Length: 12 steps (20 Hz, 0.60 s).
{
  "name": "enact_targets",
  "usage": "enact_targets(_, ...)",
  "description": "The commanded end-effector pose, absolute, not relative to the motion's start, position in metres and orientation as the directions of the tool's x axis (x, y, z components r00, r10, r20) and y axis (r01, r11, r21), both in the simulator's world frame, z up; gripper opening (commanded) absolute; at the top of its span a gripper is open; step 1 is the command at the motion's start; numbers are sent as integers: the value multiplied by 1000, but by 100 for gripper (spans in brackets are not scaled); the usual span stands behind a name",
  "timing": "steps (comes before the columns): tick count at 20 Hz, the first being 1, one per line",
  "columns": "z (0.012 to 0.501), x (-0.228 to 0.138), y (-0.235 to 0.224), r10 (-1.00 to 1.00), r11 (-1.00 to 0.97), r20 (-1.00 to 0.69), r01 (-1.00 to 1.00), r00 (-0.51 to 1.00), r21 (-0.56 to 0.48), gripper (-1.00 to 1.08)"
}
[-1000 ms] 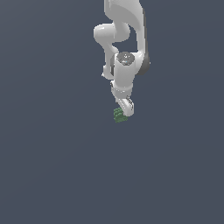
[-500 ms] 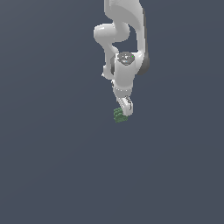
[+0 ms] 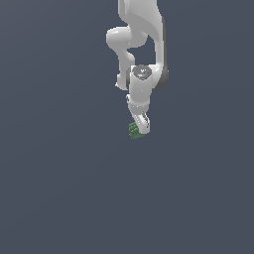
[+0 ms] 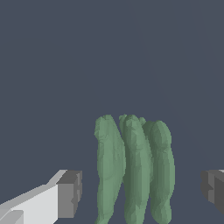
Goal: Pick up the object and move it to a goal position.
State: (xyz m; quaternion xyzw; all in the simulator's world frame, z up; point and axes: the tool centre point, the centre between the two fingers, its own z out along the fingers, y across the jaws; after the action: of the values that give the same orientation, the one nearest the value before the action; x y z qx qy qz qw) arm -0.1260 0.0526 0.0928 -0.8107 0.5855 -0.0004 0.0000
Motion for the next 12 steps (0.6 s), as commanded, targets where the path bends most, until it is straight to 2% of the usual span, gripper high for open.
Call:
enact_targets(1,81,-127,52,-950,-313,1,-950,313,0,100)
enact_targets(9,64,-126,53,-950,-312,0,-950,312,0,100)
enact_targets(10,64,-126,53,-950,-312,0,-950,312,0,-100)
enact_targets(12,64,-126,53,-950,-312,0,-950,312,0,-100)
